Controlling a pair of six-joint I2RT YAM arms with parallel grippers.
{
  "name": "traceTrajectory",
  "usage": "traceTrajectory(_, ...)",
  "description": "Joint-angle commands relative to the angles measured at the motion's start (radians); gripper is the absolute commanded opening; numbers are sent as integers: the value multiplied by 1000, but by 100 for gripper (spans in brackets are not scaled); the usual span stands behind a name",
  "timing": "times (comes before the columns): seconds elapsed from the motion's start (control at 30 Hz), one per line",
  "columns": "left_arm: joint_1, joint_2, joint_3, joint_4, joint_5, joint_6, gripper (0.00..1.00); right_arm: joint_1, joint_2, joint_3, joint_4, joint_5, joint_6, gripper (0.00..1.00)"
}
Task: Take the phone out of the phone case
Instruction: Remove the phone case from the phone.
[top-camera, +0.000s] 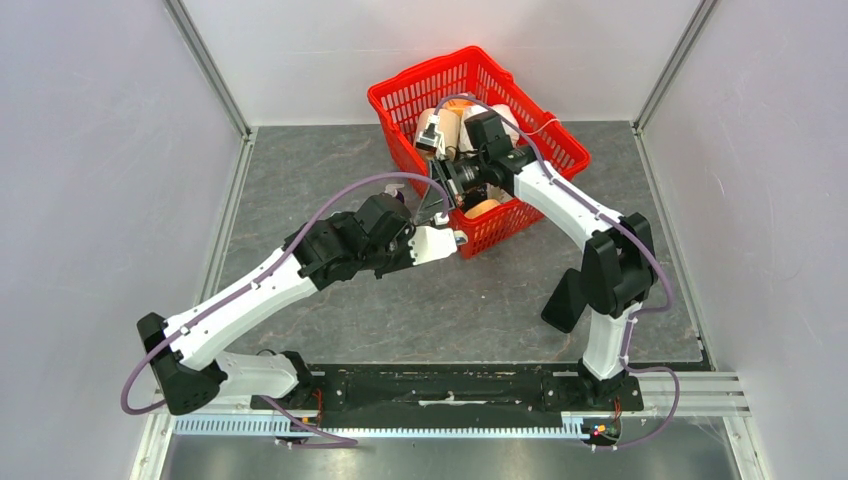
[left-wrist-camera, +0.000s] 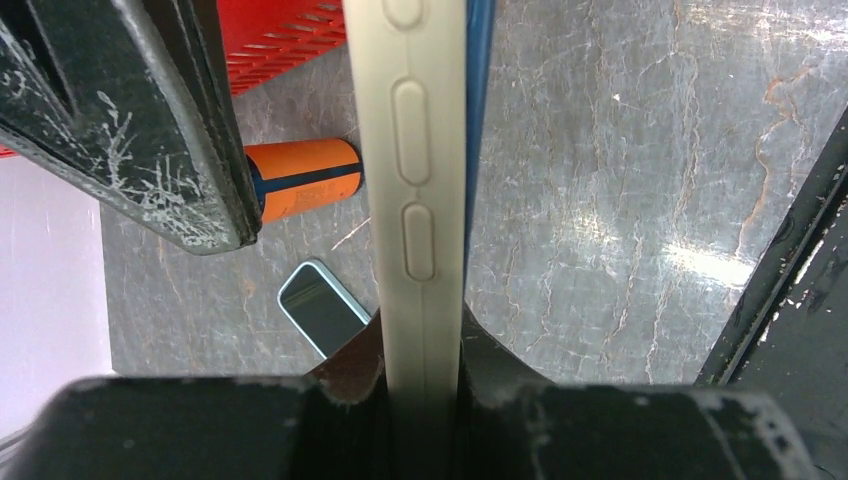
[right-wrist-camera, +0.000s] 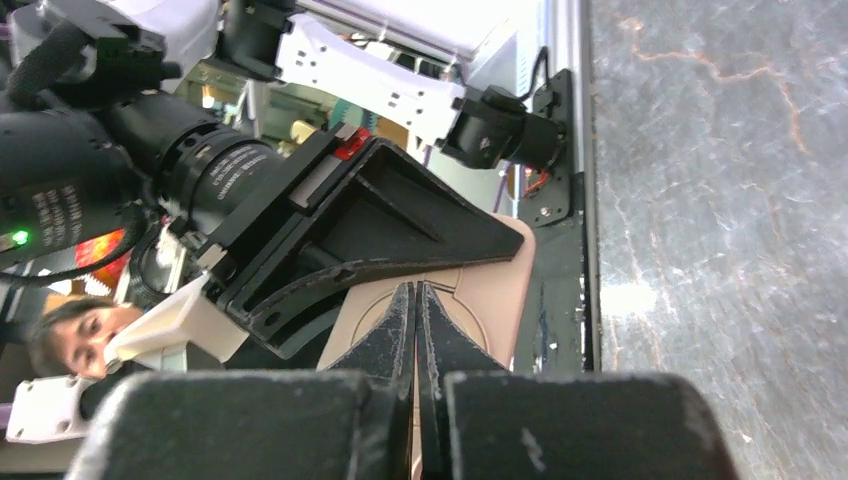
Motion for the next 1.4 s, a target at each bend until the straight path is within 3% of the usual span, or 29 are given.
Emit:
traceTrajectory(0.0, 9, -40, 31, 72, 21, 40, 2, 2, 21, 75, -336, 172, -222, 0)
traceTrajectory(0.07, 22, -52, 28, 61, 56, 26, 2, 4, 14, 169, -518, 273, -403, 10)
traceTrajectory(0.2, 72, -81, 39, 36, 151, -2, 2, 0, -44, 251, -589, 346, -479, 43)
traceTrajectory(0.3, 107, -105, 44, 21, 214, -16, 2, -7, -92, 287, -633, 413, -532, 56)
traceTrajectory(0.63, 295, -196, 69, -17, 489, -107, 2, -27, -256, 356, -741, 597, -703, 76)
traceTrajectory(0.8, 403, -213, 95, -33, 653, -149, 2, -26, -321, 340, -822, 665, -833, 92)
traceTrajectory(1.0, 441, -204, 105, -47, 775, -160, 2, 54, -364, 327, -849, 734, -894, 94)
traceTrajectory(1.17, 441, -177, 101, -44, 879, -188, 2, 81, -316, 387, -849, 689, -880, 91)
traceTrajectory(1.37, 441, -165, 72, 5, 908, -232, 2, 106, -277, 452, -848, 630, -862, 85)
